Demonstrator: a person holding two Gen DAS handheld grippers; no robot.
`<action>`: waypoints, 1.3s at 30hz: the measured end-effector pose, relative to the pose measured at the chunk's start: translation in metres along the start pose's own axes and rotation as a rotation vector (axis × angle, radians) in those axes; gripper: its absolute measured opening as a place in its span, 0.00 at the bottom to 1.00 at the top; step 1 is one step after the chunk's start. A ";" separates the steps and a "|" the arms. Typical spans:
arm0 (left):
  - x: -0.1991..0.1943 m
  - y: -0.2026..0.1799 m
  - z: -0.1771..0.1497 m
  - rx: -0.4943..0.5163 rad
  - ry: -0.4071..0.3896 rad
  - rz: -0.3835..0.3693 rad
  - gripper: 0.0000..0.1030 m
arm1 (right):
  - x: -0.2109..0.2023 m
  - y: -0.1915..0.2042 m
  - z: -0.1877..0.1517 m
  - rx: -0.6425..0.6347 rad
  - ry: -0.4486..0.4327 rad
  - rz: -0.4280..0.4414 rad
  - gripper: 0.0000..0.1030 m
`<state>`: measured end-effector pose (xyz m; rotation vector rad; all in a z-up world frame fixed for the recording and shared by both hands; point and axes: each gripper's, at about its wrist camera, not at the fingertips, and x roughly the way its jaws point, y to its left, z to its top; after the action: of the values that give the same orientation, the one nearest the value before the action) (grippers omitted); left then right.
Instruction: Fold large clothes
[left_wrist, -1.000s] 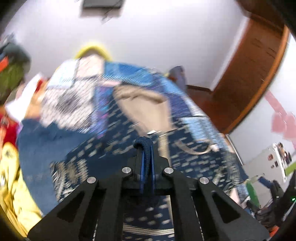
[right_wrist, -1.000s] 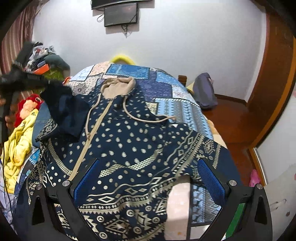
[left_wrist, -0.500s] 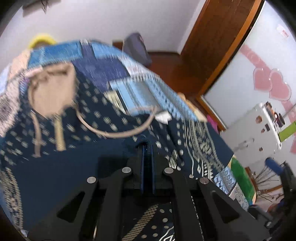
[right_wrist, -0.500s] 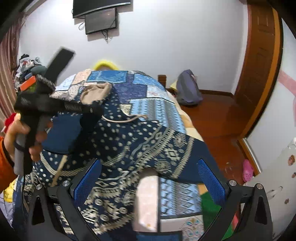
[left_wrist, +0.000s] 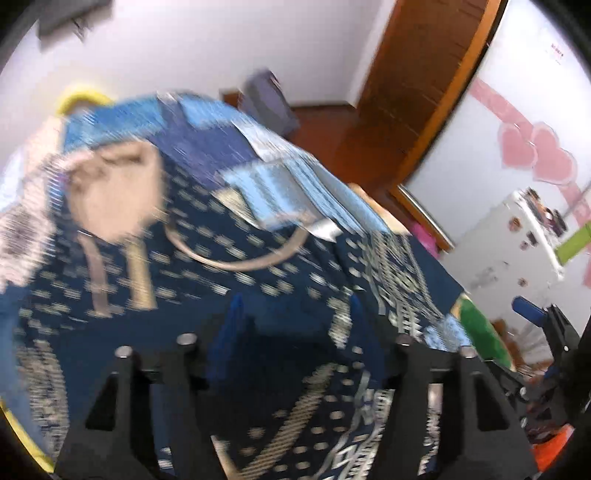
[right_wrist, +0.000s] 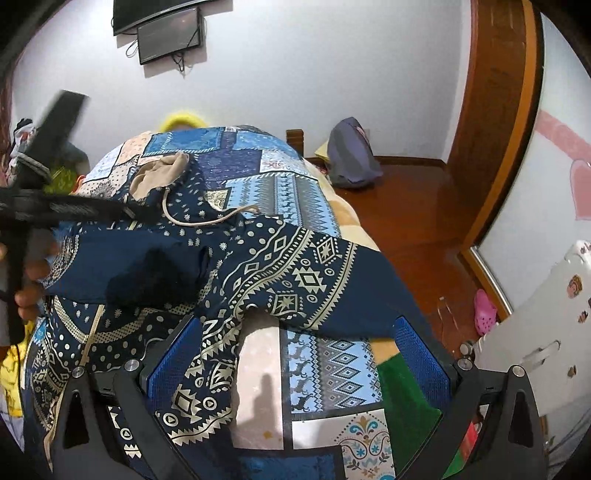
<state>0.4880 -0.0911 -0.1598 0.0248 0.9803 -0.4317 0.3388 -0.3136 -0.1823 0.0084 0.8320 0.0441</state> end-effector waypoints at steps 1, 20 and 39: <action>-0.008 0.004 -0.001 0.010 -0.017 0.034 0.62 | 0.000 -0.002 0.000 0.008 0.001 0.005 1.00; 0.004 0.137 -0.118 -0.158 0.120 0.307 0.70 | 0.111 -0.113 -0.016 0.490 0.287 0.179 0.88; -0.049 0.108 -0.129 -0.095 -0.055 0.381 0.73 | 0.099 -0.080 0.075 0.372 0.004 -0.029 0.13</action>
<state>0.4014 0.0518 -0.2116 0.1117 0.9159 -0.0354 0.4635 -0.3887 -0.2069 0.3459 0.8350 -0.1387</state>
